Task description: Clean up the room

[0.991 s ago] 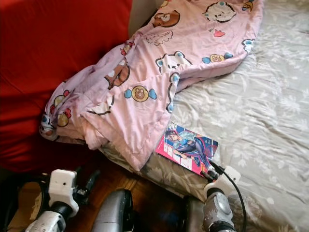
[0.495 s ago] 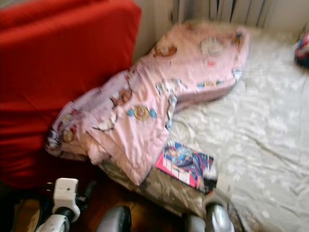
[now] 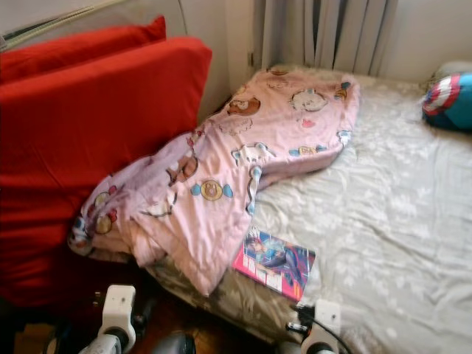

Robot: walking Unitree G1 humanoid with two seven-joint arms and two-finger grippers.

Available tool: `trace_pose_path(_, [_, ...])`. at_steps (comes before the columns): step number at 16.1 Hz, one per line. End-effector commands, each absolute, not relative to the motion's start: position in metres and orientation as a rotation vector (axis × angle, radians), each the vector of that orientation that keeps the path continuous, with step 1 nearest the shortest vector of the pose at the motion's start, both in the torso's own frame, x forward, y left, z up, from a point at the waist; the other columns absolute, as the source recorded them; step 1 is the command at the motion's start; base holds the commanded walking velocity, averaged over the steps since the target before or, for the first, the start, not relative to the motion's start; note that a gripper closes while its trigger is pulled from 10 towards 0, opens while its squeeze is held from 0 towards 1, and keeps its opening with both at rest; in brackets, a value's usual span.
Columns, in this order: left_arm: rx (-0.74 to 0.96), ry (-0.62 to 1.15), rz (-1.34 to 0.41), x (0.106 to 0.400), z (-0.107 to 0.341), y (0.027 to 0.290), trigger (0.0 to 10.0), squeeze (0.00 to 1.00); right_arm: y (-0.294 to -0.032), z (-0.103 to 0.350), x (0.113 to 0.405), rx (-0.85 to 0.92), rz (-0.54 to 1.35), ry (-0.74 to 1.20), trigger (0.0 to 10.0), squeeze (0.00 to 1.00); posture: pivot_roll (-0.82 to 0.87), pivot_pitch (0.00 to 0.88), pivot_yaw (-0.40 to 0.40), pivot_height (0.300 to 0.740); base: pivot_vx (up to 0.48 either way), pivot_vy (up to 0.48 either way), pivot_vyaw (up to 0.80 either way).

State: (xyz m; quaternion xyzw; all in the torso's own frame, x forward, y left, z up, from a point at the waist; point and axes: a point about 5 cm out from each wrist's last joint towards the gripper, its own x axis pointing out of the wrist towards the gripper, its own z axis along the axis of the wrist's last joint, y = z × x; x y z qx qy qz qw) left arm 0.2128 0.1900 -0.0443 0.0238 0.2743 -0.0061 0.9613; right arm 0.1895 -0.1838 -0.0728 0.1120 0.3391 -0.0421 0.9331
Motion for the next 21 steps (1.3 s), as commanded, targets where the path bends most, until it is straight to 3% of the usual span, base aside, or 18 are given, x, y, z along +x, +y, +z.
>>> trace_pose_path(1, [0.079,0.615,-0.007,0.205,-0.053,0.197,10.0,0.0,-0.183,-0.076,0.188,0.176,-0.051,0.757,10.0,0.0,0.03,0.0,0.032,0.716,0.0,0.0,0.0])
trace_pose_path(7, [-0.004,0.798,0.033,0.191,-0.074,0.192,10.0,0.0,-0.19,-0.084,0.175,0.097,-0.077,0.863,10.0,0.0,0.02,0.0,0.012,0.74,0.0,0.0,0.0])
trace_pose_path(13, [-0.031,0.82,0.081,0.188,-0.077,0.19,10.0,0.0,-0.197,-0.091,0.158,0.075,-0.058,0.927,10.0,0.0,0.01,0.0,0.006,0.74,0.0,0.0,0.0])
trace_pose_path(21, [-0.032,0.853,0.094,0.179,-0.082,0.192,10.0,0.0,-0.186,-0.094,0.154,0.054,-0.021,0.939,10.0,0.0,-0.01,0.0,0.021,0.74,0.0,0.0,0.74])
